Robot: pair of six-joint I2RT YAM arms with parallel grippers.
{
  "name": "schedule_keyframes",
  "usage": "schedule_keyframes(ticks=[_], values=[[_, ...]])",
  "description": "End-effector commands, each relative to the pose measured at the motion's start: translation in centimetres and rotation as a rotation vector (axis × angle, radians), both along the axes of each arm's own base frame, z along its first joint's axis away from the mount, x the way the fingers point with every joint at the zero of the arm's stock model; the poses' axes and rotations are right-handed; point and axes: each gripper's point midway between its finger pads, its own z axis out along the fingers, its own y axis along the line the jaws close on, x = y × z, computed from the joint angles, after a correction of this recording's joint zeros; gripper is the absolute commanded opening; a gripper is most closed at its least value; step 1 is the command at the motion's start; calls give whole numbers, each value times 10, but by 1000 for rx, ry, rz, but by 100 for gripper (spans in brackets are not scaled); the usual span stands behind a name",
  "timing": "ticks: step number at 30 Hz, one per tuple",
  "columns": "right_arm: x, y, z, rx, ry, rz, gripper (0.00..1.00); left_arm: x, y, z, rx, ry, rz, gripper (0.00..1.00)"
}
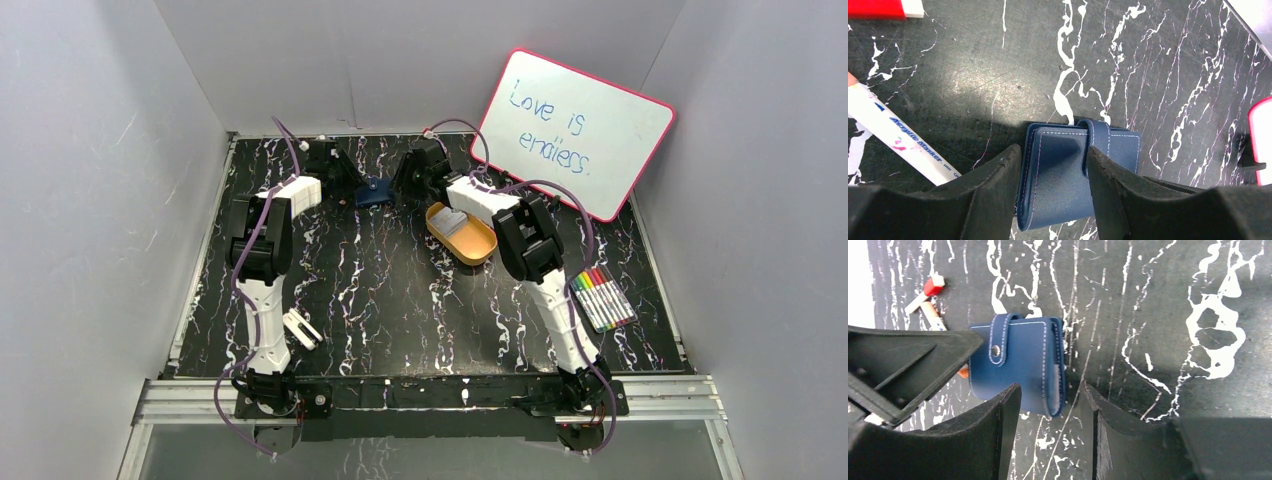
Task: Put the credit cards into the card holder
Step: Move the card holder to the center of the board.
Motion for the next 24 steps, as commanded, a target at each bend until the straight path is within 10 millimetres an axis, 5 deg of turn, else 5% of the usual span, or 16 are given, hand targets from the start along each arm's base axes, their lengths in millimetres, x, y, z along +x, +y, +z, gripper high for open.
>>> schedule_keyframes(ticks=[1,8,16,24], values=[[14,6,16,30,-19,-6,55,-6,-5,8,-18,-4,-25,48],[6,17,10,58,5,68,50,-11,-10,9,-35,-3,-59,44],[-8,21,6,60,37,129,23,-22,-22,10,-84,12,-115,32],[-59,15,19,42,42,156,14,-55,-30,21,-79,30,-137,27]])
